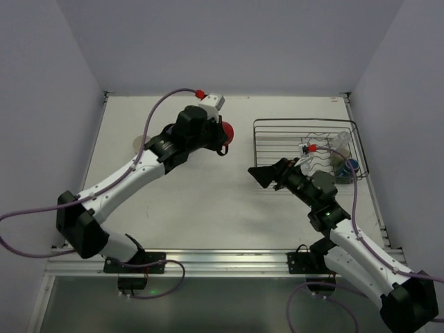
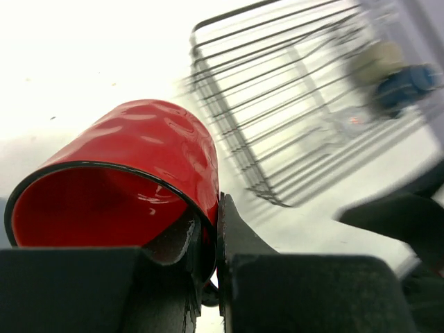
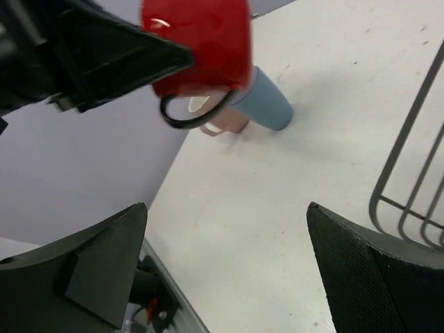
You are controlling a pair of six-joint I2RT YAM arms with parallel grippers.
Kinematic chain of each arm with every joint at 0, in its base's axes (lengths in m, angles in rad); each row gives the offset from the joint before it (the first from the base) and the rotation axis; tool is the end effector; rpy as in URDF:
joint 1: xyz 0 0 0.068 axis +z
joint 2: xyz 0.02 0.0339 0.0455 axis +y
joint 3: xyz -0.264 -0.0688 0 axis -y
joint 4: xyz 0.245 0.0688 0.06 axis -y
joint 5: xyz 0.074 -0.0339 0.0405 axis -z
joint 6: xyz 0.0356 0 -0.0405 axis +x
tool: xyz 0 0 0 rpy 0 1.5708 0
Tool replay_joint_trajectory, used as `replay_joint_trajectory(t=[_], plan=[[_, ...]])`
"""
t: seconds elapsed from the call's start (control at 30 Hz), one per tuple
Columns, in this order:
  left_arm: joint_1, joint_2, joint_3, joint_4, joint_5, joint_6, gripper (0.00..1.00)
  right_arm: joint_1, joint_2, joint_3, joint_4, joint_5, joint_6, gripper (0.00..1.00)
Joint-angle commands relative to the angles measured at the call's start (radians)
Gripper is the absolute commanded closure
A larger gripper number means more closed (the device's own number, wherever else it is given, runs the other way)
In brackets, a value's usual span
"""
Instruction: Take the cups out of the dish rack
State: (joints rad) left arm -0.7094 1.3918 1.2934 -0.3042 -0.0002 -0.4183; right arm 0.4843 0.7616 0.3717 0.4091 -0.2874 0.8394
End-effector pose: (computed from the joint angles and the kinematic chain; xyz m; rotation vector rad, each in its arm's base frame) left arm 0.2455 -0.2107 0.3660 0.2969 2.0262 -0.7233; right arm 0.1603 0.0958 0.2601 0.0528 1.6966 1.2437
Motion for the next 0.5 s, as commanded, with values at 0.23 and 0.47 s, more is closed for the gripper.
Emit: replay_joint_trajectory(t=[0.23,0.47], plan=[[0.016,0.514,0.477,-0.344,-0.216,0.179,1.0,-0.003,-0.201,0.148,-0.418,0.198,-0.22,0.01],[0.044,0.703,0.589,-0.415,-0.268,0.225,1.0,-0.003,-0.271,0.167,-0.536,0.266,-0.263,0.01]])
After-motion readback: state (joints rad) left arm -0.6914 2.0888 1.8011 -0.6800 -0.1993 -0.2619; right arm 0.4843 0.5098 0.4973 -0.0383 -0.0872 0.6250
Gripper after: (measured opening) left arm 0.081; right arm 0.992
